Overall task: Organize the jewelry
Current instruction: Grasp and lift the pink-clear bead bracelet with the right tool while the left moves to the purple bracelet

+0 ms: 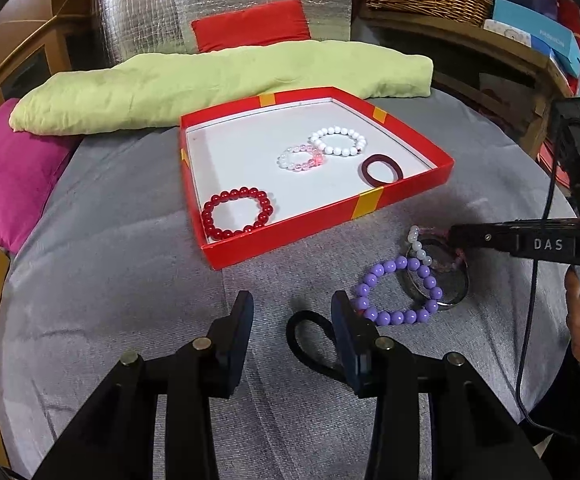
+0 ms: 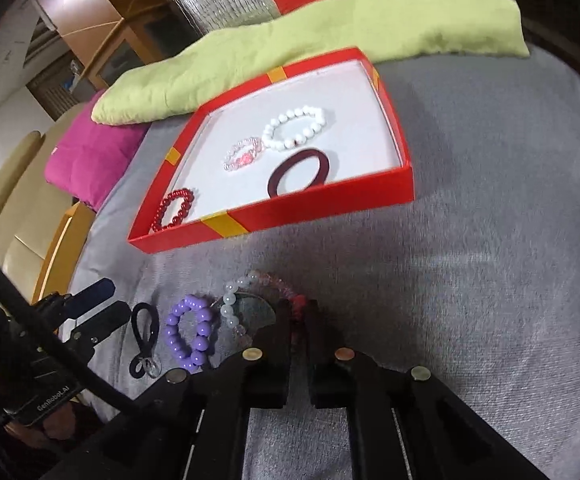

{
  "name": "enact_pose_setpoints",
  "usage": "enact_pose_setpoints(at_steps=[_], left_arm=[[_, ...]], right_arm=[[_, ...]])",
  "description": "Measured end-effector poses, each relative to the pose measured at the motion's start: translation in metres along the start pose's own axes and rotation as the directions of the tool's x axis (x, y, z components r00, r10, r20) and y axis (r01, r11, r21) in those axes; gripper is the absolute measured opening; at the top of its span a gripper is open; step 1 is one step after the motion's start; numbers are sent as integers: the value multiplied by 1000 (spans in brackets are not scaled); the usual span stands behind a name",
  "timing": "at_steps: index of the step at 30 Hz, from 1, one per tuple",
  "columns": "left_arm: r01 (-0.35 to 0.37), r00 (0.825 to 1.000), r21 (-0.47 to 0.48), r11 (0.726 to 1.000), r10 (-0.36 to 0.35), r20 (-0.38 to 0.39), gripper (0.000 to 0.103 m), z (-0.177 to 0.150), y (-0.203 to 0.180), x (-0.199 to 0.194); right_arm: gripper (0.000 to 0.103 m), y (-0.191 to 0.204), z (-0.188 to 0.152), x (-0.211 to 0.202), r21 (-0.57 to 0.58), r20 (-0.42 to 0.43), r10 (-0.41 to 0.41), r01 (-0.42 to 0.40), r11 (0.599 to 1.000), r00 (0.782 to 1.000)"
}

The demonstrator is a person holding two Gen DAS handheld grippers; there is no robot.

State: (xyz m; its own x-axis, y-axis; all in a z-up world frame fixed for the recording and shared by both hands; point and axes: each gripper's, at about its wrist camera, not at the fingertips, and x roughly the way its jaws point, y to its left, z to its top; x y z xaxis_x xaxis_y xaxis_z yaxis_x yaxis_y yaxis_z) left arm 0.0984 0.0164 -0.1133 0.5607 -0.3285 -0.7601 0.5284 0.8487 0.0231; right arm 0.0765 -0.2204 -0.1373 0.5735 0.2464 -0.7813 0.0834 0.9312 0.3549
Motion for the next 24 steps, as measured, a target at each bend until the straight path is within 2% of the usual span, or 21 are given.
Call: enact_pose_setpoints(at_steps=[3, 6, 10, 16, 24], left_arm=[[6, 1000, -2, 1000, -6, 4, 42, 0, 0, -1], [8, 1000, 12, 1000, -8, 3, 42, 0, -3, 0], [15, 1000, 22, 1000, -15, 9, 42, 1, -7, 0], [52, 998, 71, 996, -53, 16, 42, 3, -21, 1], [97, 995, 131, 987, -94, -27, 42, 6, -41, 19]], right_arm=[[7, -9, 4, -11, 22, 51, -19, 18, 1000, 999], [7, -29, 10, -24, 95, 102, -37, 27, 995, 994], [7, -54, 14, -33, 173, 128, -62, 39, 984, 990], [7, -74, 14, -35, 208, 106, -143, 118, 971, 984], [8, -76, 14, -27, 201, 73, -144, 127, 971, 987]])
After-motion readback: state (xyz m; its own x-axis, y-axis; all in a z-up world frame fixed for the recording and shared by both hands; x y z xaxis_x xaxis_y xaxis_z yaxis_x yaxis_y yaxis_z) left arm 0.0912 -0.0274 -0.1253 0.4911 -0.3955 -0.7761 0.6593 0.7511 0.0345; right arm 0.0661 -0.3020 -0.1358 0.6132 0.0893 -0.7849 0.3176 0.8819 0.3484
